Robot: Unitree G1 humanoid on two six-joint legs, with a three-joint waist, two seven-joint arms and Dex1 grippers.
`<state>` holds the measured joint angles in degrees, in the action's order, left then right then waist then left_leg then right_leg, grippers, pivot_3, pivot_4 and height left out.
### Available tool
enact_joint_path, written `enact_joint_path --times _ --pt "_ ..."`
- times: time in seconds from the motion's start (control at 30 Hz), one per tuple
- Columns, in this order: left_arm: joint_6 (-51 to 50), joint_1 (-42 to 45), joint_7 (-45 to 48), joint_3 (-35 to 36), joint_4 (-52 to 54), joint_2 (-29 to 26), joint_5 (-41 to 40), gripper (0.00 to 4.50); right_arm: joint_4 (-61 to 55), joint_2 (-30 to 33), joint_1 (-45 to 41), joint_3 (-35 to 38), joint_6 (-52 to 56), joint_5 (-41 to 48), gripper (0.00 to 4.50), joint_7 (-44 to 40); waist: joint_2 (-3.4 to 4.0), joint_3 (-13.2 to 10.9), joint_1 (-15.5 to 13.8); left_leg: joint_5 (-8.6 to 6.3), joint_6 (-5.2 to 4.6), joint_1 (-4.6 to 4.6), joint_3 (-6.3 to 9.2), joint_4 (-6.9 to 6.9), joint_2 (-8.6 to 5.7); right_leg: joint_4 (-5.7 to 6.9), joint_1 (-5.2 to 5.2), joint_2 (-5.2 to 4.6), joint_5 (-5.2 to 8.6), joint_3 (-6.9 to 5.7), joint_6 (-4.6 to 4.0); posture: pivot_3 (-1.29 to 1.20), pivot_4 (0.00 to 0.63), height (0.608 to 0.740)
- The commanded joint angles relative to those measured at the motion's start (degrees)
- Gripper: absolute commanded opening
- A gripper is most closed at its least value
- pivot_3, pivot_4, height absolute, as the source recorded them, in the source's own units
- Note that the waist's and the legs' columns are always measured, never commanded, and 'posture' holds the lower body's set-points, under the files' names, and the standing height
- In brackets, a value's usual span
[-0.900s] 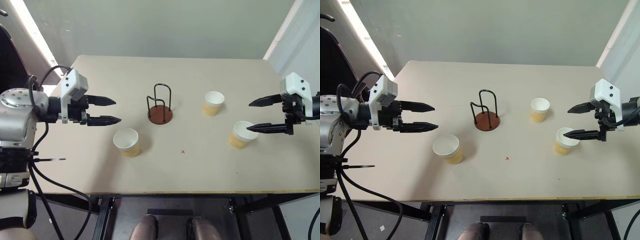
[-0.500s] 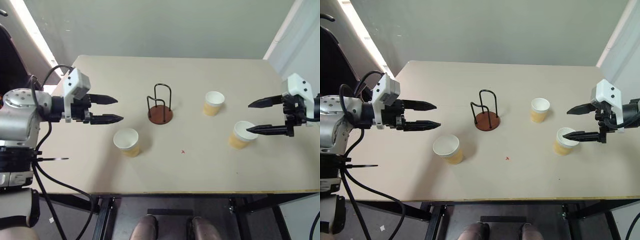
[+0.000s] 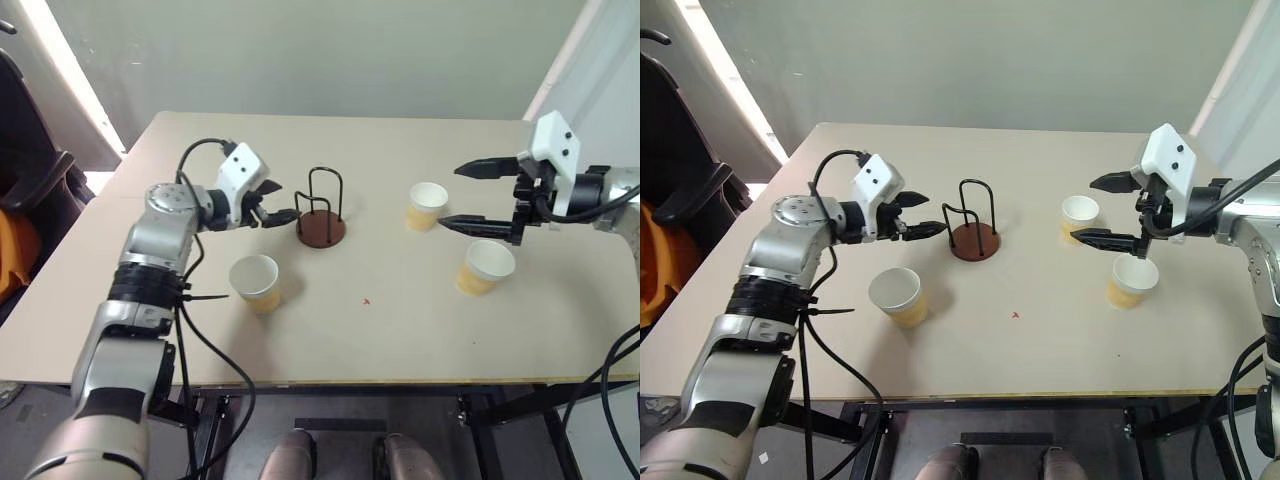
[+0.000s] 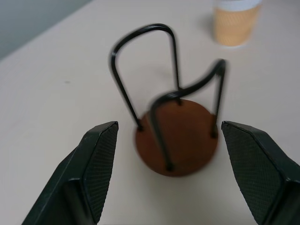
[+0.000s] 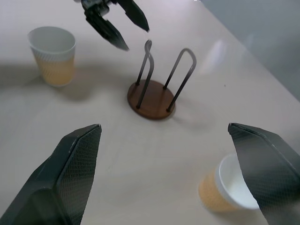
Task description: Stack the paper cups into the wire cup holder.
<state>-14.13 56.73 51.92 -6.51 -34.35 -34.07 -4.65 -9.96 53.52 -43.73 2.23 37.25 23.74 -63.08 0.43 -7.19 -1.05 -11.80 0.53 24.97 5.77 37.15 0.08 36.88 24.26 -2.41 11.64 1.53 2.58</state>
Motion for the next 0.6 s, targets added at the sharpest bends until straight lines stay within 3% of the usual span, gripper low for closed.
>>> enact_joint_path --times 0.03,0.33,0.43,0.6 --pt "3.06 3.69 -3.78 0.92 -4.88 2.01 1.72 3.77 -2.64 0.86 -0.39 1.34 0.14 0.45 4.50 0.92 0.00 0.00 -0.17 0.00 0.00 0.01 0.00 0.00 0.00 -0.01 0.00 0.00 0.00 0.00 0.01 0.00 0.150 0.740" --pt "8.22 8.32 -11.36 3.38 -18.63 10.46 2.14 3.77 -2.80 1.12 -0.31 1.56 -0.55 0.67 4.50 0.97 0.00 0.00 -0.48 0.01 0.01 0.10 -0.03 0.03 -0.08 -0.09 -0.01 -0.01 -0.06 0.05 0.17 0.00 0.150 0.740" --pt "9.60 8.90 -11.42 3.46 -20.27 11.46 2.46 3.24 -3.19 1.36 0.00 1.77 -0.40 0.81 4.50 0.98 -0.01 -0.01 -0.48 0.03 0.01 0.09 -0.06 0.03 -0.08 -0.08 0.00 0.00 -0.05 0.06 0.20 0.00 0.150 0.740" --pt "9.23 8.82 -9.35 3.64 -19.70 10.68 2.18 1.43 -3.29 2.45 0.91 2.65 -0.50 0.95 4.50 0.77 -0.01 -0.01 -0.49 0.31 0.29 0.09 -0.10 0.03 -0.09 -0.08 0.00 0.02 0.00 0.10 0.30 0.00 0.150 0.740"
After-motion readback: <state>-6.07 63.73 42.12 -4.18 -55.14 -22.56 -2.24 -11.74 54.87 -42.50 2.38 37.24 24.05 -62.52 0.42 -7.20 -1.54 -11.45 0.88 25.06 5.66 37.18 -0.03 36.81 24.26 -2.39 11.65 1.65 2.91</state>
